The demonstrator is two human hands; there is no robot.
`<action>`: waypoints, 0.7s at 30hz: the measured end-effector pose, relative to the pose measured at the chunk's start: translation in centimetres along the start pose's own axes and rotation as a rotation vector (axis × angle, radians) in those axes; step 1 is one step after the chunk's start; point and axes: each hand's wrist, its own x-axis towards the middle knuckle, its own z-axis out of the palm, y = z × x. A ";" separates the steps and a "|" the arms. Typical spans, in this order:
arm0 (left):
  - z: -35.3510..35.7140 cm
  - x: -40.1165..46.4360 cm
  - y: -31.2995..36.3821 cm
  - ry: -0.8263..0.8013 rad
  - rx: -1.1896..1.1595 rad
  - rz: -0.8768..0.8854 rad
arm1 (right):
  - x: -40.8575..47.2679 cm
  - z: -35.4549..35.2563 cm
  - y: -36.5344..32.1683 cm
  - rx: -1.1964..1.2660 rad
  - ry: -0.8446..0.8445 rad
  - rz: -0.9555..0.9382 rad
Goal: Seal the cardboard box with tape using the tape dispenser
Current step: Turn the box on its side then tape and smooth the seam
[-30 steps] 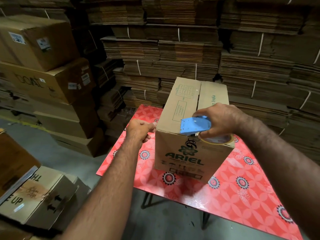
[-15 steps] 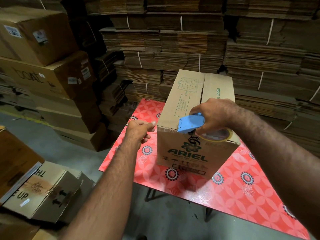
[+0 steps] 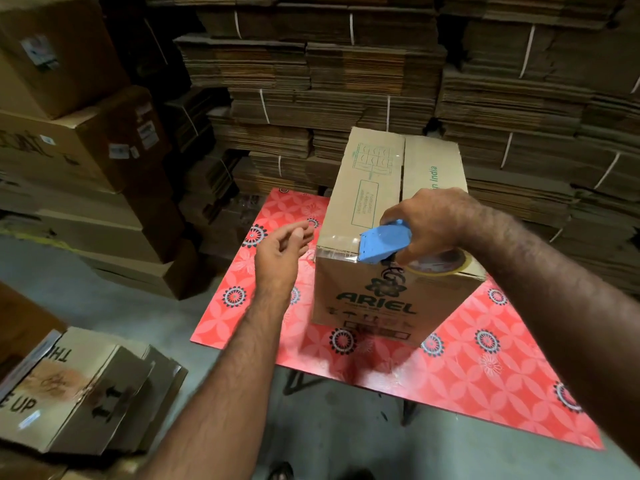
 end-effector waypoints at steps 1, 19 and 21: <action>0.3 -0.1 0.2 -0.052 -0.065 -0.002 | 0.0 0.0 0.0 0.003 -0.005 0.004; -2.8 1.4 -2.1 -0.417 0.599 0.582 | -0.4 0.1 -1.1 -0.026 -0.002 0.089; -3.1 1.9 -1.2 -0.503 0.678 0.633 | -0.3 0.2 -1.1 -0.036 -0.013 0.096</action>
